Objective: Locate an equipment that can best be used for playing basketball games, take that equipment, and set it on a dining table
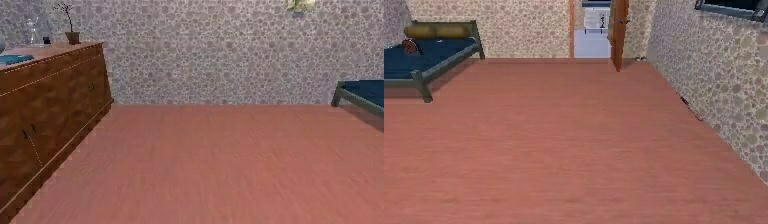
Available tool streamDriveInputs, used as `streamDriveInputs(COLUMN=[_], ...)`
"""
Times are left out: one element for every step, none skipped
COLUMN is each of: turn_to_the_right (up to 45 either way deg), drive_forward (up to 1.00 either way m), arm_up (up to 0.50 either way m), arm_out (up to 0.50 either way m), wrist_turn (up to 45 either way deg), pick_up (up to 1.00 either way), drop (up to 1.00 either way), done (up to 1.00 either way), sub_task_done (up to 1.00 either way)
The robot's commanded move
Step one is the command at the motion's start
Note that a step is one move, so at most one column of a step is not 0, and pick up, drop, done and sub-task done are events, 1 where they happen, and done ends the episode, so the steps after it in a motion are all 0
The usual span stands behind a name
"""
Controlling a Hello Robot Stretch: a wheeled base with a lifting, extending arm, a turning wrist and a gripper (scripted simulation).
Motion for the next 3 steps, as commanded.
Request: streamDriveInputs(turn_to_the_right=[-45.0, 0.0, 0.0], drive_forward=[0.00, 0.00, 0.00], arm_up=[0.00, 0.20, 0.00], arm_out=[0.00, 0.00, 0.38], wrist_turn=[0.0, 0.0, 0.0], pick_up=[0.00, 0.00, 0.00], drop=[0.00, 0.00, 0.00], done=[0.00, 0.00, 0.00], sub_task_done=[0.00, 0.00, 0.00])
